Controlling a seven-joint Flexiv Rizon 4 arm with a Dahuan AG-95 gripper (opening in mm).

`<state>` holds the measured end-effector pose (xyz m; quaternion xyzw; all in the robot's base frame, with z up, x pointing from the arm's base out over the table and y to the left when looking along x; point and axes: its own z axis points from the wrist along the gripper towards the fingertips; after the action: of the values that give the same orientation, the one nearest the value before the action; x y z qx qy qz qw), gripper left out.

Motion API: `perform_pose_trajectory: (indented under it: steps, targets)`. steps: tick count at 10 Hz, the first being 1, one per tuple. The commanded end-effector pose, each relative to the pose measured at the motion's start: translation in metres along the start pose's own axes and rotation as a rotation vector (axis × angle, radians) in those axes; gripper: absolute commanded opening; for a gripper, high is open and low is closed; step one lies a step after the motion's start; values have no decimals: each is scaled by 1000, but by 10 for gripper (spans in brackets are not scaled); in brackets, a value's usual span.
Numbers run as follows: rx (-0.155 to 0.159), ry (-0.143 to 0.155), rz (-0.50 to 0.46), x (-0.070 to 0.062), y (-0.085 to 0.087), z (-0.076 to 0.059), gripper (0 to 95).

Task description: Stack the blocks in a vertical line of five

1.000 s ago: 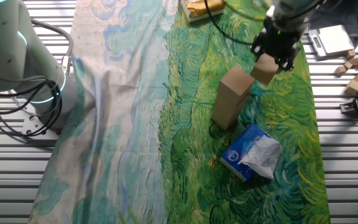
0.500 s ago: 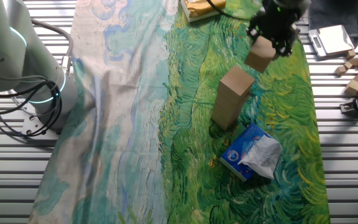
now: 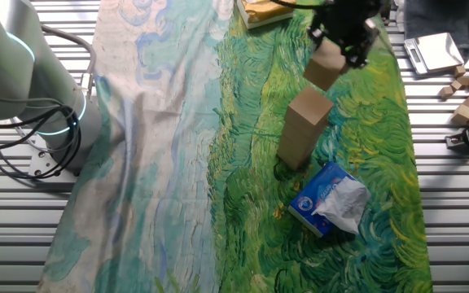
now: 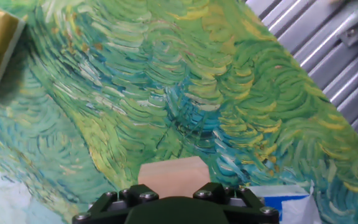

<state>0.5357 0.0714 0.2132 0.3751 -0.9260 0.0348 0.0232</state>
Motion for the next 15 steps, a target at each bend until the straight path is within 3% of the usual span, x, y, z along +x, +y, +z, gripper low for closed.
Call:
perform_pose_trajectory:
  steps: [1,3,4,5,7,8,9,12,15]
  targets:
    - [-14,-8,10,-2,-1,0,0]
    - [-23,-5,40,-2,-1,0,0]
    - [-48,-26,67,-2,-1,0,0]
    - [-61,-27,90,-2,-1,0,0]
    - [-49,-25,122,-2,-1,0,0]
    - [-48,-33,132,-2,-1,0,0]
    - [-79,-65,168,-2,-1,0,0]
    - [-128,-100,209,-2,-1,0,0]
    - [-132,-108,187,-2,-1,0,0]
